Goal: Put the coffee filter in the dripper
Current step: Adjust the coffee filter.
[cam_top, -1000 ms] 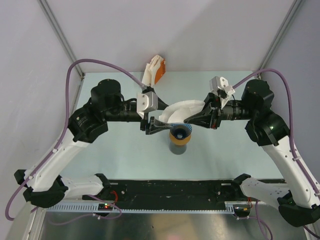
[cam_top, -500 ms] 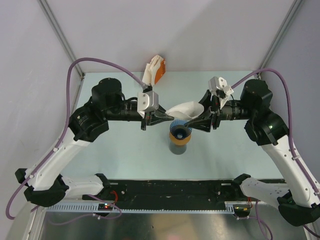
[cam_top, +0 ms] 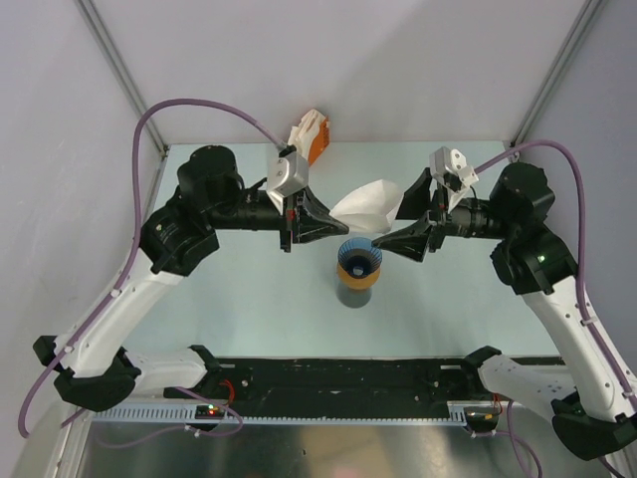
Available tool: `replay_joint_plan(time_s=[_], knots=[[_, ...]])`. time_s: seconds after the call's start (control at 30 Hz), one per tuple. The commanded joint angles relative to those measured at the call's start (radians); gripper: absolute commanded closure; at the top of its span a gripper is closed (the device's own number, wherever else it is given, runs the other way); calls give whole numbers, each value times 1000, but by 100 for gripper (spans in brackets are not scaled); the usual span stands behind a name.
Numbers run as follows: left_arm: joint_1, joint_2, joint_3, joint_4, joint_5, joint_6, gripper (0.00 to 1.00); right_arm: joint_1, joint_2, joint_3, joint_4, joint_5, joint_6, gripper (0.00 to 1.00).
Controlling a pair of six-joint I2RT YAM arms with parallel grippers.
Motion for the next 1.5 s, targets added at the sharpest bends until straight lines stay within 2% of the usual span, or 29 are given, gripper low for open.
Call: replay_joint_plan(time_s=[0.0,0.2,0.27,0.37,0.43,0.53,0.67,0.9,0.93,1.03,1.1,1.27,1.37,1.47], knots=[[14,-10,-1,123,51,-126,100,19,5,-19,155,21,100,39],[24,-23,-31,163,49,-168,100,41,-4,-30,168,22,105,61],[34,-18,-40,168,54,-189,100,41,-9,-31,174,19,110,64],[52,-12,-47,173,68,-206,100,41,-19,-31,175,19,110,62],[60,-12,-49,176,71,-208,100,40,-25,-32,166,17,104,66],[67,-11,-51,182,79,-215,100,34,-29,-31,150,10,97,83],[70,-13,-51,188,89,-224,100,25,-28,-31,126,11,86,96],[71,-24,-55,194,100,-236,100,2,-29,-31,104,6,86,100],[71,-24,-56,195,98,-240,96,0,-29,-31,101,8,89,100],[68,-23,-53,195,69,-244,44,-4,-23,-30,111,12,112,100],[62,-20,-44,194,27,-237,26,2,-18,-31,115,11,126,100],[40,2,-22,195,1,-230,6,27,-10,-32,91,11,126,100],[23,12,-22,196,-5,-227,3,43,-10,-29,83,16,116,100],[6,28,-5,196,-6,-224,6,59,-10,-30,61,20,99,100]])
